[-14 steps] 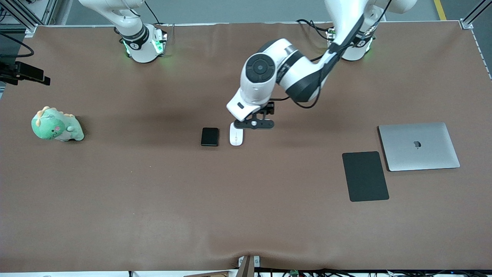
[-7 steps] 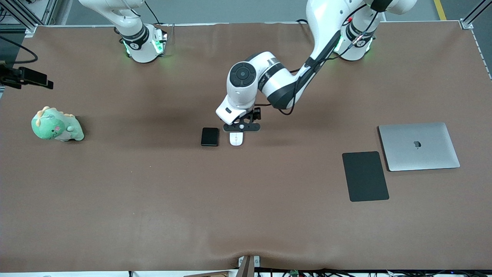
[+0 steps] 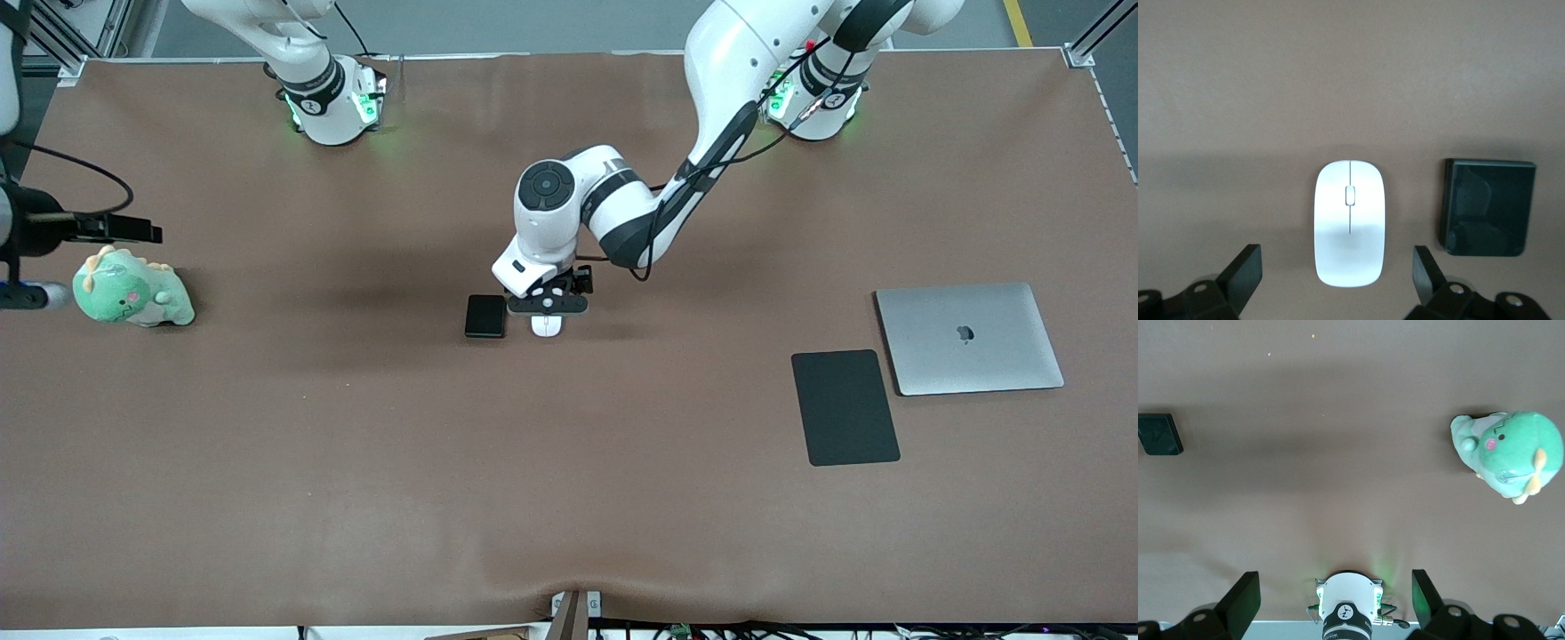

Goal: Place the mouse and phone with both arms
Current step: 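Grasp the white mouse with the left gripper while the right gripper reaches the phone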

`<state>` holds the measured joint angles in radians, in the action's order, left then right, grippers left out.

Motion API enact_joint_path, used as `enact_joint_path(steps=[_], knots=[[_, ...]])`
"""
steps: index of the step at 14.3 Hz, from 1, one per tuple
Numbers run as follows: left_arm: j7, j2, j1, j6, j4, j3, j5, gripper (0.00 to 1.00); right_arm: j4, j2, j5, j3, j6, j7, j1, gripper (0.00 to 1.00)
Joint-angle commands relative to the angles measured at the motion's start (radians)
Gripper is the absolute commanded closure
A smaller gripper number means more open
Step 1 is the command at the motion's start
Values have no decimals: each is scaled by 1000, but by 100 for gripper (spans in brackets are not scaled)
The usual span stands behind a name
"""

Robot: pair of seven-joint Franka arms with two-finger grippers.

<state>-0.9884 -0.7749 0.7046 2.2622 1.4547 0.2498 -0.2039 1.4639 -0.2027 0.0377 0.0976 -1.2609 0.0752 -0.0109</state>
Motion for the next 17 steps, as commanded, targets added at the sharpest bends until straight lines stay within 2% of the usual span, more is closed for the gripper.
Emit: enact_joint_path(steps=[1,5,8,9,10,11,12,14,17], knots=[[-45,-49,24,61,-20,-20,-42,0,-13,-18,13,-6,-18,9,14,0],[-58,-89,32,96,-17,-21,-60,0,4,-44,19,-4,-87,-5,60,0],[-62,-107,32,97,-17,-20,-86,0,87,-43,21,-6,-201,-11,63,0],[-64,-109,32,97,-19,-20,-88,33,81,-47,21,-6,-218,3,59,0],[-62,-109,32,97,-19,-20,-88,62,60,-75,19,-6,-219,21,51,0],[-62,-107,32,96,-19,-20,-88,78,9,-108,24,-6,-210,55,46,0],[-61,-104,32,96,-17,-20,-88,83,-22,-130,31,-6,-209,75,46,0],[-62,-90,23,96,-19,-20,-88,83,-11,-130,67,-4,-198,51,65,0],[-64,-31,-13,65,-16,-20,-78,84,2,-132,68,-6,-195,6,89,0]])
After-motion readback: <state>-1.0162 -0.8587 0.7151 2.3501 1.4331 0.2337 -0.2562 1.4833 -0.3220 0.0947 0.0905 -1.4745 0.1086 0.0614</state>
